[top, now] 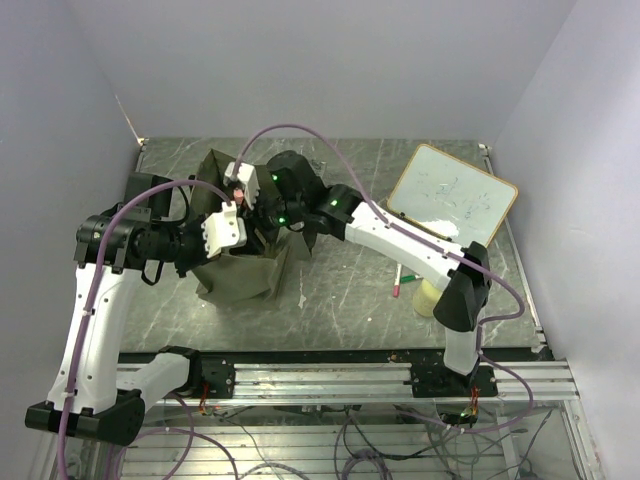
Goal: Place the personal care products into the canvas bag
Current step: Place the care product in the canvas bag.
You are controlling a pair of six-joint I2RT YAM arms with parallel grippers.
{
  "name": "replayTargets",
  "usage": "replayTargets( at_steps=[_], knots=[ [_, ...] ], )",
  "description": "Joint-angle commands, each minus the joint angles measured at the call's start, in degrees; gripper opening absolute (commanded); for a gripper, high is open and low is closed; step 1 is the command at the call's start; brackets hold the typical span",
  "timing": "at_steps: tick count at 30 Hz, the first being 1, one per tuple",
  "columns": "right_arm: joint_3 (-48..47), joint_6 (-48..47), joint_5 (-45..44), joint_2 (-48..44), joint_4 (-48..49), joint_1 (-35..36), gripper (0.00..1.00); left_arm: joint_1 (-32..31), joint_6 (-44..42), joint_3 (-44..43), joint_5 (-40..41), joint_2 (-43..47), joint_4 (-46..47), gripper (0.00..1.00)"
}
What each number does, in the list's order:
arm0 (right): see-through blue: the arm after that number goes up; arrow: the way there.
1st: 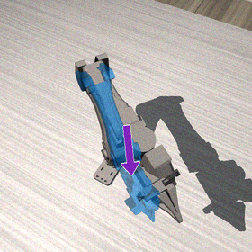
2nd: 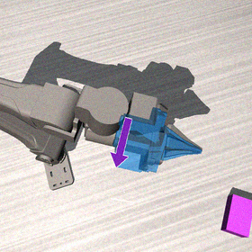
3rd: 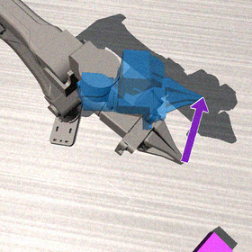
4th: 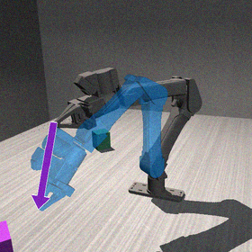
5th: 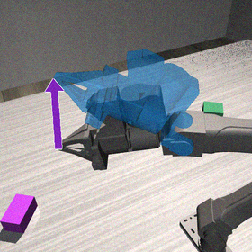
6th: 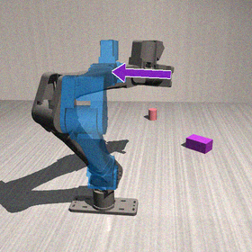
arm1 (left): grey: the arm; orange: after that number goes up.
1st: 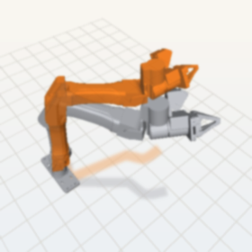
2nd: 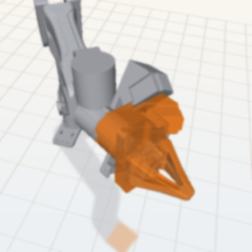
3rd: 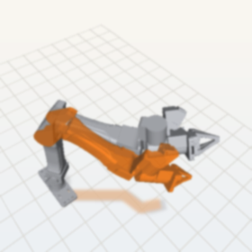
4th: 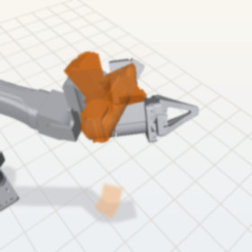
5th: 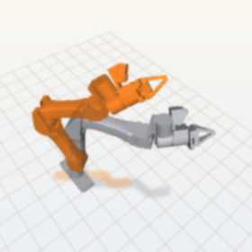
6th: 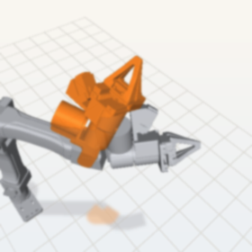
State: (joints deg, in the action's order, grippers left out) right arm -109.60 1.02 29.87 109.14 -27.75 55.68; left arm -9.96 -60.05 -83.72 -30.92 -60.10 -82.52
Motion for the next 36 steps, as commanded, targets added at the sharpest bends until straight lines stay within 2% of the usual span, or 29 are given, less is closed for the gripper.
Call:
replayTargets(
  at_steps=[1, 7, 24, 36],
  knots=[
    [2.33, -0.21, 1.50, -2.78, 9.21, 0.84, 0.00, -0.15, 0.78, 0.31, -4.08, 1.25, 0.37, 0.07],
    [4.19, -2.99, 0.06, -0.92, 6.55, 1.46, 0.00, -0.06, 1.48, 0.23, -4.34, 1.51, 0.53, 0.07],
    [2.03, -8.20, -5.52, 5.96, -1.79, 3.36, 0.00, 0.11, 4.02, -3.83, -5.91, 1.41, -0.24, 0.07],
    [7.02, -10.24, -7.80, 6.26, -2.50, 3.49, 0.00, 0.11, 3.98, -3.23, -4.45, 1.81, -0.54, 0.07]
  ],
)
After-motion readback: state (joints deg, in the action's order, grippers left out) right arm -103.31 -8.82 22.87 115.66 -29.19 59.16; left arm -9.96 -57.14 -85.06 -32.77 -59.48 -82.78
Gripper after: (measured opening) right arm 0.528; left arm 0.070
